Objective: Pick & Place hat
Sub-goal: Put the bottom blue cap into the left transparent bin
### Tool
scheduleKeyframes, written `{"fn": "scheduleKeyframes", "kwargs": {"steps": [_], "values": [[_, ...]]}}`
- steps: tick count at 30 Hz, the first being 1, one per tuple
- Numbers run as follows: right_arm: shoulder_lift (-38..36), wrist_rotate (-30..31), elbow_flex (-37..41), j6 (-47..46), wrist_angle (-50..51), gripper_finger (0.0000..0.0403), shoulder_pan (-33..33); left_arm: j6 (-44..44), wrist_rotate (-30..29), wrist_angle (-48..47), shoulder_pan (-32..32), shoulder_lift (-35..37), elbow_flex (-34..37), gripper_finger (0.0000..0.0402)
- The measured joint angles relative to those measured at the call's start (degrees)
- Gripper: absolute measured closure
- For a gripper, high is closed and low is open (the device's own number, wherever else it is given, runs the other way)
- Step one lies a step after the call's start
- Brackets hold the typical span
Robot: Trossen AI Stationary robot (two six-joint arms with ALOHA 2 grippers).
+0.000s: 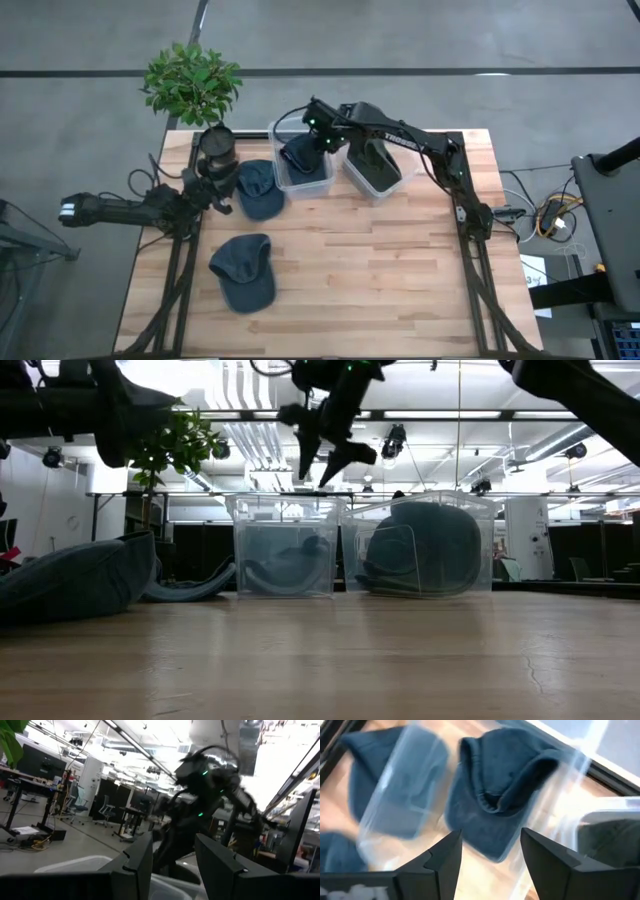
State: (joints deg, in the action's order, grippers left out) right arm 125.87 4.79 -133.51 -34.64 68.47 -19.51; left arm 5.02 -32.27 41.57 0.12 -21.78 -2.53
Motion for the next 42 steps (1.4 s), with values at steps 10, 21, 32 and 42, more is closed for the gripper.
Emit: {"fn": "scheduleKeyframes", "kwargs": {"steps": [10,21,32,42], "values": [[-0.90,0.27,0.00,8.96,-0.09,0.0222,9.21,1.57,-0.11,-4.93,0.04,-0.04,0.00,0.0262],[-0.79,-2.29,0.02,-0.32,-2.38,0.0225,22.49,2.66,-0.21,-8.16,0.04,0.04,0.00,0.0262],[2.74,-1.69,2.89,-7.15,-12.25,0.0224,29.95,4.12,0.29,-7.64,0.04,0.44,-1.64,0.0262],[10.67,-0.80,5.84,-13.67,-20.85,0.0237,32.04,11.50,2.97,-7.94,0.09,0.42,-1.10,0.0262]]}}
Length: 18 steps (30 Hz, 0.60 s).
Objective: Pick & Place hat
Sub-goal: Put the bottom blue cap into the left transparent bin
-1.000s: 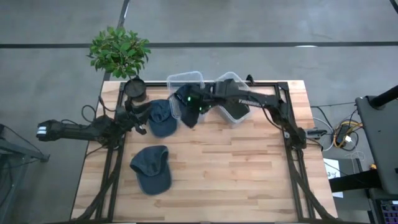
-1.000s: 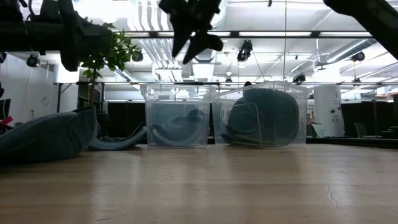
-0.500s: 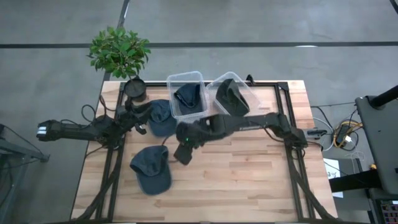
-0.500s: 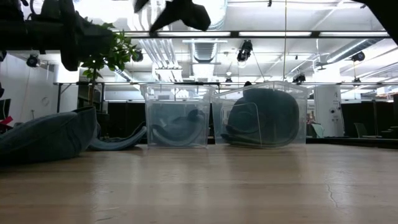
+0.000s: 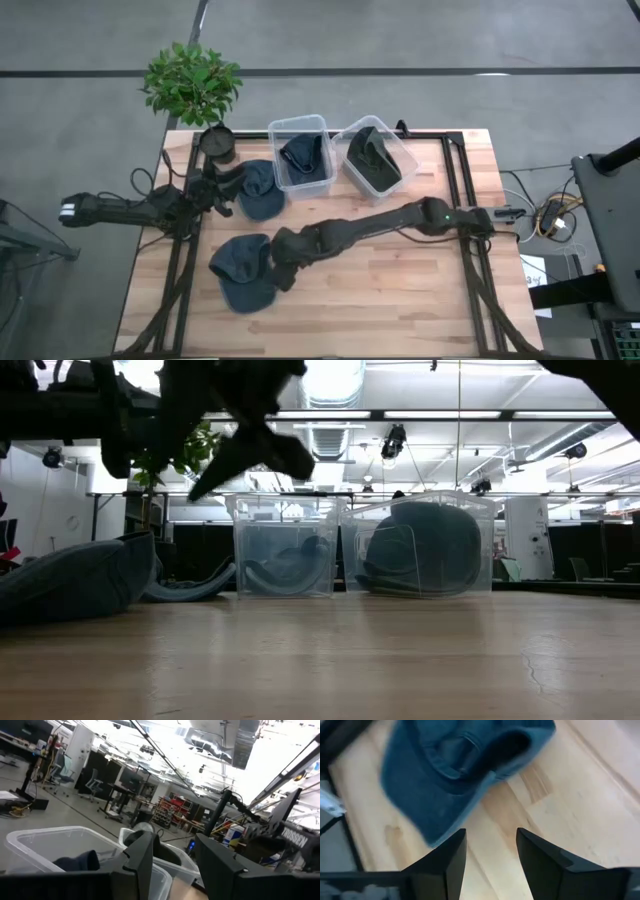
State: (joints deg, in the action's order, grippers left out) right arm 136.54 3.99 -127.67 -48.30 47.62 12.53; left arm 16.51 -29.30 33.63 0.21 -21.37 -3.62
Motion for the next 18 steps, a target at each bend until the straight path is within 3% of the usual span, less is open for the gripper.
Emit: {"fn": "scheduleKeyframes", "kwargs": {"steps": [10,18], "values": [[4.42,-0.21,0.04,-3.80,-8.16,0.0247,0.70,1.03,-0.07,-0.25,0.00,-0.01,0.14,0.0262],[5.00,-0.66,0.02,-3.88,-8.88,0.0248,0.73,-1.46,-0.27,0.83,0.00,0.24,-0.40,0.0262]]}}
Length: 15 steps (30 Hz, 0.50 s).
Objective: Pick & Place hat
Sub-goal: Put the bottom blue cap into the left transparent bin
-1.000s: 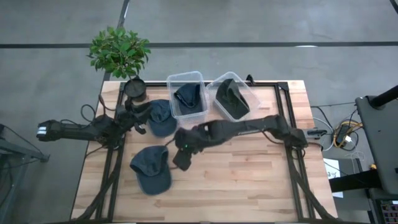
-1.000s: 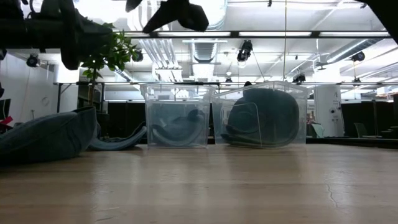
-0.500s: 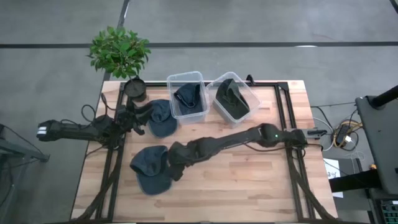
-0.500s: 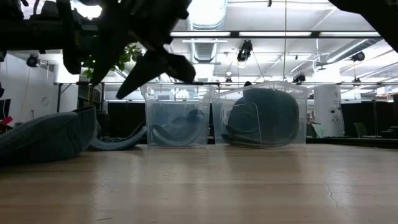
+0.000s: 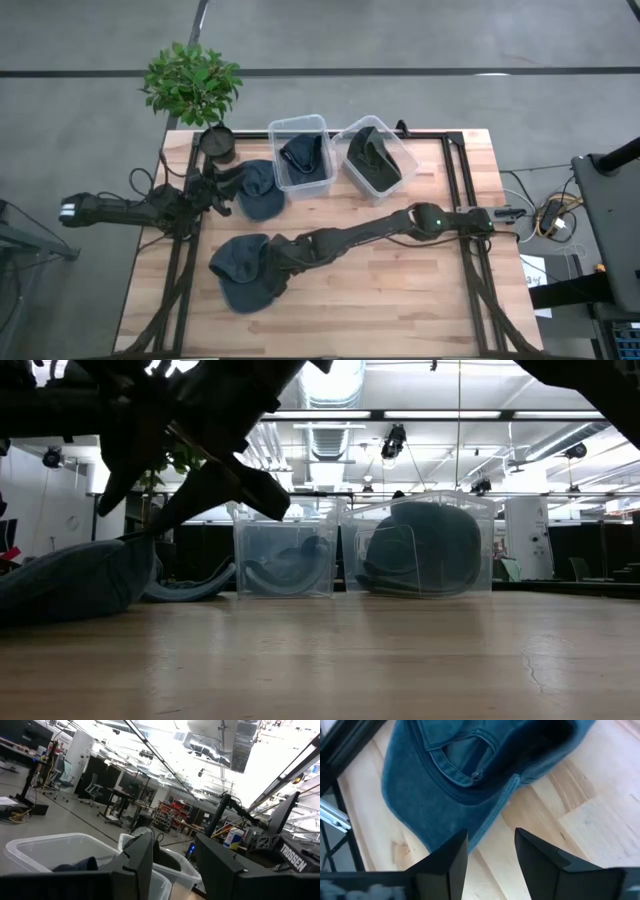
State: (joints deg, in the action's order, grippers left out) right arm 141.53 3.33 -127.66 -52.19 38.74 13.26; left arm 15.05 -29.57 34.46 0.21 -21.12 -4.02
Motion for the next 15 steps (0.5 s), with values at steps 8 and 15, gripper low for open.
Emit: {"fn": "scheduleKeyframes", "kwargs": {"steps": [8,15], "values": [[0.00,1.10,1.32,-0.58,-1.74,0.0248,0.00,-0.44,-0.03,0.06,-0.02,0.00,-0.01,0.0262],[0.00,2.74,2.07,-0.92,-3.78,0.0248,0.12,-0.44,-0.03,0.46,-0.02,0.00,-0.01,0.0262]]}}
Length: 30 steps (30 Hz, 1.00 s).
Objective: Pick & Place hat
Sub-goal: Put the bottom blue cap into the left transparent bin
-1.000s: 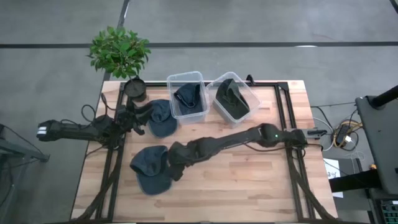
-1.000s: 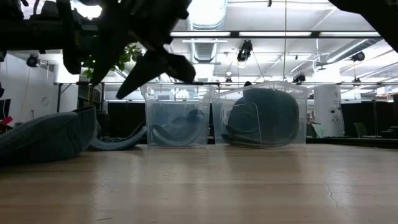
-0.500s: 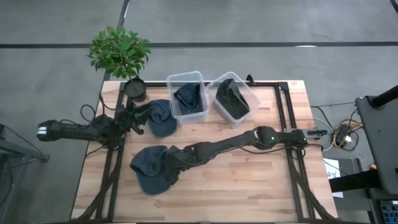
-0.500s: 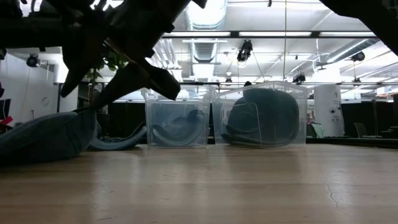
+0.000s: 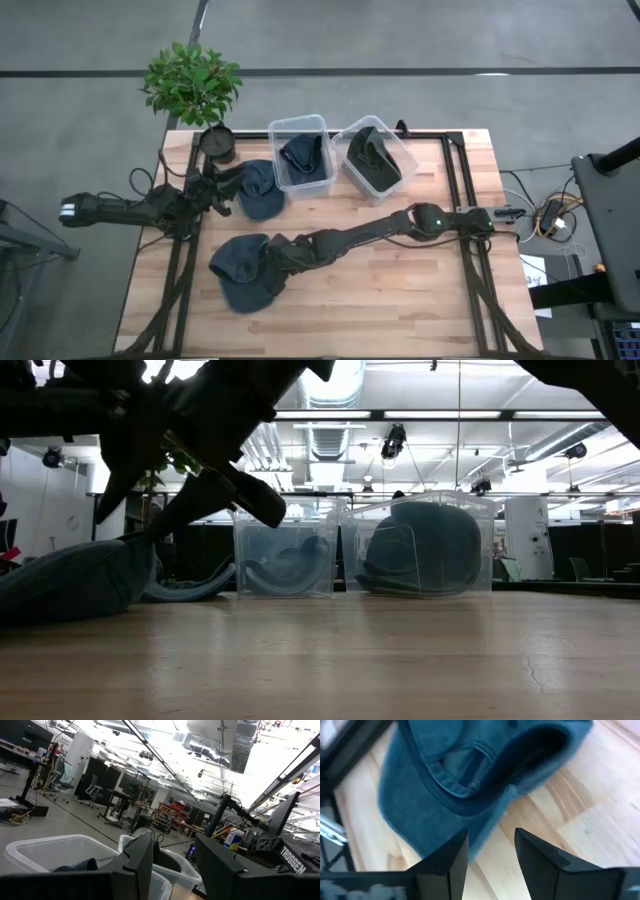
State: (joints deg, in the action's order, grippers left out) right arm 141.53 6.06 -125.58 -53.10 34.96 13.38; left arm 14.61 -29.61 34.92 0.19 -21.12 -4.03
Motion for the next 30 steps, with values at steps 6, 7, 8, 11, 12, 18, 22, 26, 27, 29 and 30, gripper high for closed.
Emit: {"fn": "scheduleKeyframes", "kwargs": {"steps": [6,7,8,11,12,18,22,26,27,29,30], "values": [[0.00,-0.21,0.71,0.12,-0.91,0.0248,-0.03,-0.02,-0.02,-0.01,0.00,0.00,0.02,0.0262],[0.00,-0.28,0.85,0.00,-0.95,0.0248,0.00,-0.02,-0.02,-0.01,0.00,0.00,0.04,0.0262],[0.00,-0.29,1.09,-0.26,-1.14,0.0249,0.06,-0.02,-0.02,0.02,0.00,0.00,0.04,0.0262],[0.00,-0.34,2.50,-0.74,-1.32,0.0253,0.12,-0.03,-0.03,0.02,0.00,0.00,0.04,0.0262],[0.00,-0.38,3.05,-0.76,-1.71,0.0255,0.12,-0.02,-0.04,0.02,0.00,0.00,0.04,0.0262],[0.00,-2.96,5.47,-0.94,-7.39,0.0265,0.12,0.04,-0.02,0.02,0.00,0.00,0.09,0.0262],[0.00,-3.10,5.79,-0.96,-7.44,0.0272,0.27,0.07,-0.02,0.02,0.00,0.00,0.11,0.0262],[0.00,-3.08,6.23,-0.89,-7.50,0.0281,0.25,0.10,-0.04,0.02,0.00,0.00,0.22,0.0262],[0.00,-3.08,6.32,-0.78,-7.48,0.0285,0.25,0.10,-0.02,0.02,0.00,-0.01,0.22,0.0262],[0.00,-3.08,6.53,-0.72,-7.86,0.0298,0.25,0.14,-0.04,0.02,0.00,-0.02,0.22,0.0262],[0.00,-3.08,6.65,-0.66,-8.38,0.0307,0.25,0.25,-0.02,0.02,0.00,-0.02,0.22,0.0262]]}}
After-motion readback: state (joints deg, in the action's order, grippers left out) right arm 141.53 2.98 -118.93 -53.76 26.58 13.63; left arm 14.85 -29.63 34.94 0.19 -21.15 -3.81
